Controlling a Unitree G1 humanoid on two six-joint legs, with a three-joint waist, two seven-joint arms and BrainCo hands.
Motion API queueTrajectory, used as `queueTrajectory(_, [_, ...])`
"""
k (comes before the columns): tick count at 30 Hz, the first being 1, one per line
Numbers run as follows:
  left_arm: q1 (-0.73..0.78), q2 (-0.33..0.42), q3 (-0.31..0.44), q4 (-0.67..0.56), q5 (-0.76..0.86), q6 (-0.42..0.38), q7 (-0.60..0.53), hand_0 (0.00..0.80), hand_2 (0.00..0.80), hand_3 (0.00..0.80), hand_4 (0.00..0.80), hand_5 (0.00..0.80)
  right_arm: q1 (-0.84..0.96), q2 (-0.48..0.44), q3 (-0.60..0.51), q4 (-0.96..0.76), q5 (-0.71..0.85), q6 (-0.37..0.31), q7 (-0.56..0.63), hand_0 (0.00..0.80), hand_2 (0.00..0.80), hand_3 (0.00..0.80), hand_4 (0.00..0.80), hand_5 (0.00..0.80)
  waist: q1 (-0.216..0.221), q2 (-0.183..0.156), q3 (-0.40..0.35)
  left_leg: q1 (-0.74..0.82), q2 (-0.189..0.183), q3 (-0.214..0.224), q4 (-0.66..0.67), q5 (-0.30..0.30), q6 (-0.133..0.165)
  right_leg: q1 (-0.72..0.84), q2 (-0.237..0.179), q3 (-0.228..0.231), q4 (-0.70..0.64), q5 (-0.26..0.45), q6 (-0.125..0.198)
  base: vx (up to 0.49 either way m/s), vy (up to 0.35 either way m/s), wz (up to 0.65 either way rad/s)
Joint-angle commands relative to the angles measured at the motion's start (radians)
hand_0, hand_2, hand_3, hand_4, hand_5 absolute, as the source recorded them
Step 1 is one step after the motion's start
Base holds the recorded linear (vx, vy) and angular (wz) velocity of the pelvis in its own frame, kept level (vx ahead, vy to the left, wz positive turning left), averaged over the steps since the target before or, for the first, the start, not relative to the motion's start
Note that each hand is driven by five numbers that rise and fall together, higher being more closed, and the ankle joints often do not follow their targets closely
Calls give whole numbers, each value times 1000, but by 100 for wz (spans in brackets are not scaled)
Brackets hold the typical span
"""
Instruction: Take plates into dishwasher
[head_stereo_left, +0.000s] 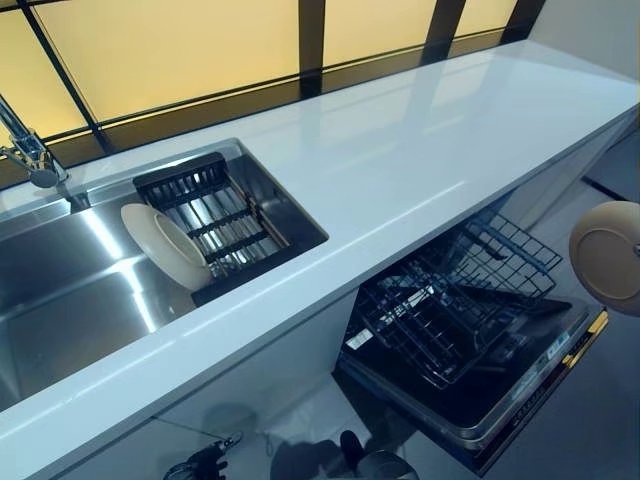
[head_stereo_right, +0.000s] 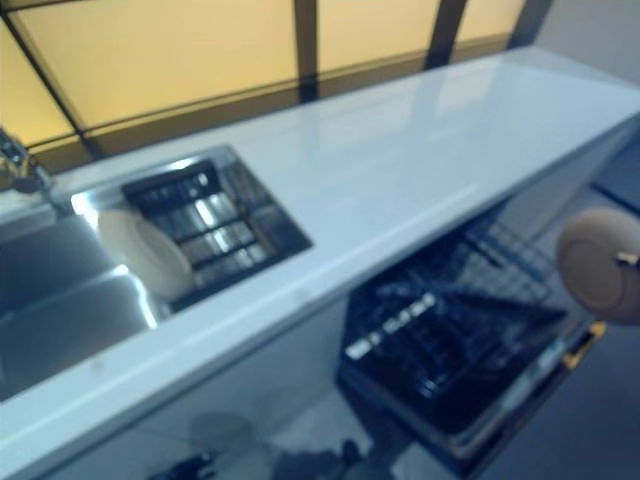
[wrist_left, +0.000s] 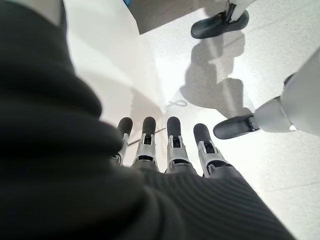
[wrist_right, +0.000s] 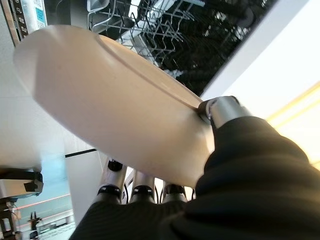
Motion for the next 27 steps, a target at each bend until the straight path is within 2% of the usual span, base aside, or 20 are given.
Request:
queueTrajectory(1, [-49,60,-16,4,11,-13,-17,0,0,0,0,0,-121,38,19,9,-45,-15,-65,800,800,800,800,800,34,-59,20,68,32,-35,3,-52,17,-47,-49,-12,3,52,75,-25,-2,16])
queueTrajectory(12, [-70,50,-38,-14,-6,-27,-27,0,0,0,0,0,-210,62,105,1,-122,17,-118,800,800,800,800,800,33,-18,74,40,20,-57,3,-50,11,-87,-66,-20,6,59,75,-48,-8,4])
queueTrajectory(27, [-97,8,-71,-20,-53,-49,-33,0,0,0,0,0,-278,102,164,-21,-220,27,-198,800,800,800,800,800,15,69,135,27,-12,-65,3,-54,9,-125,-93,-5,9,62,73,-28,33,-2])
